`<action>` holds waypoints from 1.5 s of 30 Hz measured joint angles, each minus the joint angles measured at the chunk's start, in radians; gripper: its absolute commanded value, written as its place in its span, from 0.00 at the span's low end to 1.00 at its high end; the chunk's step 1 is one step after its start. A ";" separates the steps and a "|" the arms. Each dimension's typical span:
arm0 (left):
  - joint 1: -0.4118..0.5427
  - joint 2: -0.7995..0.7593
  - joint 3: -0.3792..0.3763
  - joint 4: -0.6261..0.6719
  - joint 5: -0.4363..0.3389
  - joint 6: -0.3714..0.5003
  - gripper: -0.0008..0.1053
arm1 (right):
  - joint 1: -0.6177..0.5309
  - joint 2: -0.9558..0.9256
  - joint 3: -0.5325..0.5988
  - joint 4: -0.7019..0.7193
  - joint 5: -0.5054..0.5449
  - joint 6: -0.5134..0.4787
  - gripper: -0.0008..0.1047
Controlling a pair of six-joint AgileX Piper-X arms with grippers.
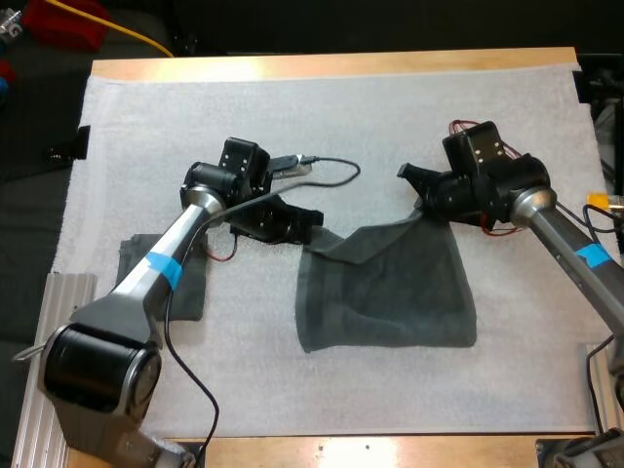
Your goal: Pick towel from pile, fold and stack
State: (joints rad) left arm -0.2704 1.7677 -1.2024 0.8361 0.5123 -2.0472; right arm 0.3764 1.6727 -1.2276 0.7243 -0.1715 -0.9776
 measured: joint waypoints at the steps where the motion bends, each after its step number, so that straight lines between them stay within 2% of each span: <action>1: 0.002 0.010 0.000 -0.016 0.008 -0.017 0.01 | -0.005 0.004 0.000 -0.014 0.000 0.013 0.01; 7: 0.005 0.047 0.000 -0.089 0.011 -0.115 0.02 | -0.054 0.039 0.000 -0.080 -0.011 0.080 0.03; 10: 0.013 0.050 0.000 -0.140 0.007 -0.182 0.22 | -0.073 0.056 0.000 -0.112 -0.048 0.100 0.15; 11: 0.022 0.050 0.000 -0.168 0.007 -0.223 0.46 | -0.081 0.060 0.000 -0.133 -0.069 0.118 0.26; 13: 0.031 0.050 0.000 -0.198 0.018 -0.257 0.67 | -0.092 0.061 0.000 -0.168 -0.104 0.124 0.37; 14: 0.043 0.050 0.000 -0.232 0.058 -0.275 0.68 | -0.100 0.061 0.000 -0.217 -0.155 0.125 0.51; 16: 0.050 0.050 0.000 -0.260 0.092 -0.281 0.60 | -0.108 0.061 0.000 -0.268 -0.188 0.112 0.62; 20: 0.051 0.043 0.000 -0.275 0.104 -0.274 0.59 | -0.110 0.052 0.000 -0.303 -0.209 -0.031 0.66; 21: 0.051 0.015 0.000 -0.277 0.100 -0.235 0.59 | -0.110 0.024 0.000 -0.294 -0.201 -0.136 0.66; 22: 0.051 -0.015 0.000 -0.273 0.099 -0.204 0.59 | -0.110 0.000 0.000 -0.270 -0.169 -0.198 0.66; 26: 0.051 -0.099 0.000 -0.215 0.077 -0.120 0.59 | -0.110 -0.071 0.000 -0.179 -0.128 -0.311 0.66; 27: 0.044 -0.147 0.000 -0.150 0.025 -0.060 0.59 | -0.110 -0.107 0.000 -0.122 -0.120 -0.354 0.66; 29: 0.034 -0.183 0.000 -0.097 -0.010 -0.020 0.59 | -0.110 -0.133 0.000 -0.070 -0.116 -0.383 0.66; 30: 0.011 -0.230 0.000 -0.017 -0.061 0.037 0.59 | -0.110 -0.167 0.000 0.009 -0.116 -0.419 0.66; 32: -0.022 -0.280 0.000 0.063 -0.127 0.087 0.59 | -0.110 -0.205 0.000 0.090 -0.116 -0.459 0.66; 39: -0.154 -0.434 0.000 0.194 -0.236 0.121 0.59 | -0.110 -0.340 0.000 0.293 -0.094 -0.565 0.66; 41: -0.209 -0.489 0.000 0.243 -0.292 0.132 0.59 | -0.110 -0.391 0.000 0.347 -0.094 -0.572 0.66; 45: -0.269 -0.553 0.000 0.311 -0.339 0.137 0.59 | -0.110 -0.464 0.000 0.392 -0.094 -0.571 0.66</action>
State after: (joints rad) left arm -0.5398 1.2149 -1.2024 1.1466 0.1734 -1.9105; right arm 0.2665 1.2089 -1.2276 1.1165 -0.2653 -1.5488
